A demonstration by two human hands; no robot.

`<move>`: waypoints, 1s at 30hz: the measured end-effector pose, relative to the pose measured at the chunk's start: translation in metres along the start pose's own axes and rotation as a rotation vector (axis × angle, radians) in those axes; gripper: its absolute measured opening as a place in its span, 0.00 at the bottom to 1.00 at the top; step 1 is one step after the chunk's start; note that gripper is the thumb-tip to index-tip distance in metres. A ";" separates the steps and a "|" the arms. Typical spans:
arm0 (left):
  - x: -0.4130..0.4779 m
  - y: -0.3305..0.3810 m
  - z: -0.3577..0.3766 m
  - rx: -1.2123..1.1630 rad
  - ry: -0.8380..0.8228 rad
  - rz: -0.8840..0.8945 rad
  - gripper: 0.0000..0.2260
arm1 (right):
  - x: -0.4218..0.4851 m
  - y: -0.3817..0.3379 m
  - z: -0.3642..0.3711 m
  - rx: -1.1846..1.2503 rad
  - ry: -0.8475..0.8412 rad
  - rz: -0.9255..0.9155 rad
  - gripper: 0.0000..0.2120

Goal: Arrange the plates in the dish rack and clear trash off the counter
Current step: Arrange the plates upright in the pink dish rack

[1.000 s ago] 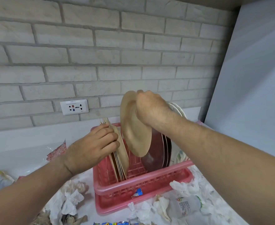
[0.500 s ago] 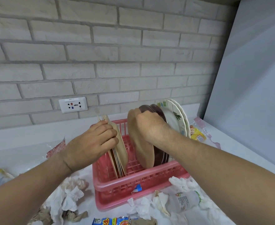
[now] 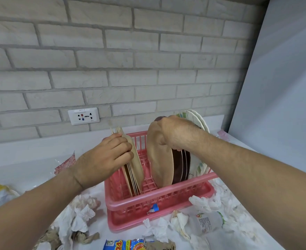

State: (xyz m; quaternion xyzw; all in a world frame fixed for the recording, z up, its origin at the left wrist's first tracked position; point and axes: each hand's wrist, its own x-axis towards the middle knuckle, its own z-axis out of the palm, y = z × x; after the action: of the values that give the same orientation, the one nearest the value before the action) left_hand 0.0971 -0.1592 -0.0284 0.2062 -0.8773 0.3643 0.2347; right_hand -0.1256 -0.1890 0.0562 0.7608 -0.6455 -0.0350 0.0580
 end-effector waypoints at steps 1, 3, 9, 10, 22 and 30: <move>0.000 0.000 0.000 0.003 0.001 0.001 0.08 | -0.001 0.001 0.000 0.011 0.011 -0.014 0.10; 0.000 0.000 -0.001 0.010 -0.001 0.003 0.08 | -0.006 0.003 -0.004 0.021 0.020 -0.038 0.13; -0.001 0.000 0.000 0.030 0.002 0.014 0.07 | -0.013 -0.004 -0.002 0.140 0.162 -0.113 0.14; -0.001 0.001 0.000 0.030 0.009 0.010 0.07 | -0.015 -0.006 -0.002 0.176 0.181 -0.128 0.15; 0.001 0.003 0.000 0.059 0.035 0.017 0.07 | -0.001 -0.039 0.008 0.733 0.074 -0.245 0.14; 0.001 0.003 -0.004 0.058 0.075 0.006 0.08 | 0.010 -0.043 0.008 0.834 0.014 -0.240 0.14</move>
State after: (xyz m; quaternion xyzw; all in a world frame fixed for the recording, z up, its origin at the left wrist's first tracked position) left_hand 0.0956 -0.1547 -0.0275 0.1964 -0.8575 0.3977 0.2605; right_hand -0.0831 -0.1922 0.0432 0.7889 -0.5109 0.2276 -0.2544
